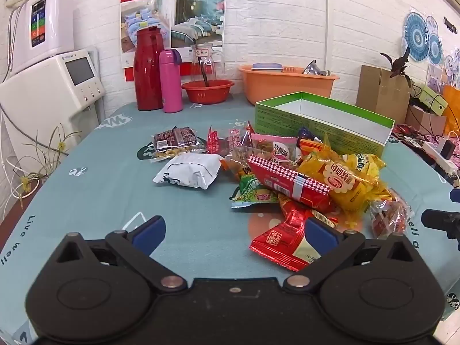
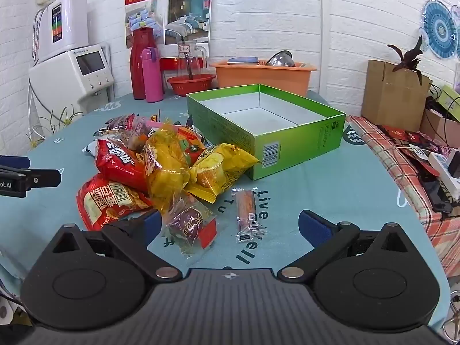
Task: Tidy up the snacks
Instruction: 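Move the left tool toward the red snack packet in the pile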
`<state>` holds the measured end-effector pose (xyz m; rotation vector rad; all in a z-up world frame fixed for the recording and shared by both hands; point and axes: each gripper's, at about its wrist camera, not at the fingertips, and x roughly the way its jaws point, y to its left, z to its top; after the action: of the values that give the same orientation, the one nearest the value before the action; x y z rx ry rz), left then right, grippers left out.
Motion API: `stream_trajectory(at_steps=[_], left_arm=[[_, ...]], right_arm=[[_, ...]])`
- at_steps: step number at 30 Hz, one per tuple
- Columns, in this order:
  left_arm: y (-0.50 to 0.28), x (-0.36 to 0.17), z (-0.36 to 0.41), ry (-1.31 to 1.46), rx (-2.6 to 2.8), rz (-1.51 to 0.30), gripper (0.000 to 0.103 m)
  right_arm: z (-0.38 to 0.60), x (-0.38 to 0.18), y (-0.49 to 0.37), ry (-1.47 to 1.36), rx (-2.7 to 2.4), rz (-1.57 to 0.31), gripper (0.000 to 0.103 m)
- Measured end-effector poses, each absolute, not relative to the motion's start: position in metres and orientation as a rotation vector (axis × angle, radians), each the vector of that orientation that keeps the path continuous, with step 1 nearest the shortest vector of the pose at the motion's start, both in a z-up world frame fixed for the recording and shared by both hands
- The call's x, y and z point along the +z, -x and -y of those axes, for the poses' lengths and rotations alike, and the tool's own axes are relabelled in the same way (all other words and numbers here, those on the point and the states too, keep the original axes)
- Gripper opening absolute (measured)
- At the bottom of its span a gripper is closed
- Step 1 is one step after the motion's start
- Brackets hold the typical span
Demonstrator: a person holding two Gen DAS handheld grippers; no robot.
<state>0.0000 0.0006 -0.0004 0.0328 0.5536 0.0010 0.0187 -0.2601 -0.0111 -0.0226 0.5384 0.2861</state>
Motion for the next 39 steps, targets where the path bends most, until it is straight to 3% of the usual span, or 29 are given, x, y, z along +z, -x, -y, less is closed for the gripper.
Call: stream_trajectory(at_steps=[39], left_arm=[[-0.011,-0.006,0.001,0.020,-0.047,-0.597,0.103]], right_arm=[[0.251,-0.017,-0.022,0.036,0.291,-0.556,0.103]])
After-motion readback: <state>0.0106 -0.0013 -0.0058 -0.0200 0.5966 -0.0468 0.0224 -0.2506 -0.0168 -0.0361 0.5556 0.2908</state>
